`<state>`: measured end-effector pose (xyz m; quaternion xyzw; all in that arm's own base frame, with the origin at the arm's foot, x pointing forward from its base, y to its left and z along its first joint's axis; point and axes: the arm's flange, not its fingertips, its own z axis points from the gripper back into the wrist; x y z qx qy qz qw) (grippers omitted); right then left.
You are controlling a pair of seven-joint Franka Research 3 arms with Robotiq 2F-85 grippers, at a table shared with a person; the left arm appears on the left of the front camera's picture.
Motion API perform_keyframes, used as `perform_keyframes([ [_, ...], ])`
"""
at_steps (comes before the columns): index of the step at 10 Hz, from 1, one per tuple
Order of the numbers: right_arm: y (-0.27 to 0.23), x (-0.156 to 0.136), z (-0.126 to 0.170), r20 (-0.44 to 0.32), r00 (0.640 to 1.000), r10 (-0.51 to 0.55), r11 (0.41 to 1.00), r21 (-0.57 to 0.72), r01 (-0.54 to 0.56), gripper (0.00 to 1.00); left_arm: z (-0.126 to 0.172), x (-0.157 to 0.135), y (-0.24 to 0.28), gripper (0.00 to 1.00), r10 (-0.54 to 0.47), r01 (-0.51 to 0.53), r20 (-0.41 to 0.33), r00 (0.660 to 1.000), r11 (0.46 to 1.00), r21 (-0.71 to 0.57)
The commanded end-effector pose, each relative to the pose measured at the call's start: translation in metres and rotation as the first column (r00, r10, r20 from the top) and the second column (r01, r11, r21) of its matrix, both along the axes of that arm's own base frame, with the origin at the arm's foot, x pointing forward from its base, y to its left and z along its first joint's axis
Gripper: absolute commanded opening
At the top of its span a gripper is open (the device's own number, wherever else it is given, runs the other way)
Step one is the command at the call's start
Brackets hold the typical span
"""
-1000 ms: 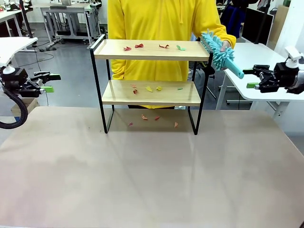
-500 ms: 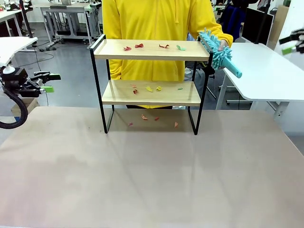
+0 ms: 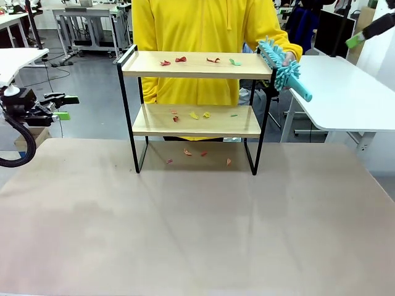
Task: Clean the shelf.
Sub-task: Pick up the Duster handed by the human.
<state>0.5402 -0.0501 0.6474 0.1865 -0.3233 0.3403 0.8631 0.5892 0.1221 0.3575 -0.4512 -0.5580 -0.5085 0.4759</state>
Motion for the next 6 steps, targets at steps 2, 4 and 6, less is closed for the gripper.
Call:
perform_keyframes([
  [2, 0.000, 0.000, 0.000, 0.000, 1.000, 0.000, 1.000, 0.000, 0.000, 1.00, 0.003, -0.001, 0.000, 1.00, 0.002, -0.002, 0.005, 1.000, 1.000, 0.002],
  [4, 0.000, 0.000, 0.000, 0.000, 1.000, 0.000, 1.000, 0.000, 0.000, 1.00, 0.003, -0.001, 0.000, 1.00, 0.002, -0.002, 0.005, 1.000, 1.000, 0.002],
  [6, 0.002, -0.001, -0.004, -0.011, 1.000, -0.013, 1.000, 0.007, 0.013, 1.00, 0.003, -0.001, 0.000, 1.00, 0.002, -0.002, 0.005, 1.000, 1.000, 0.002],
])
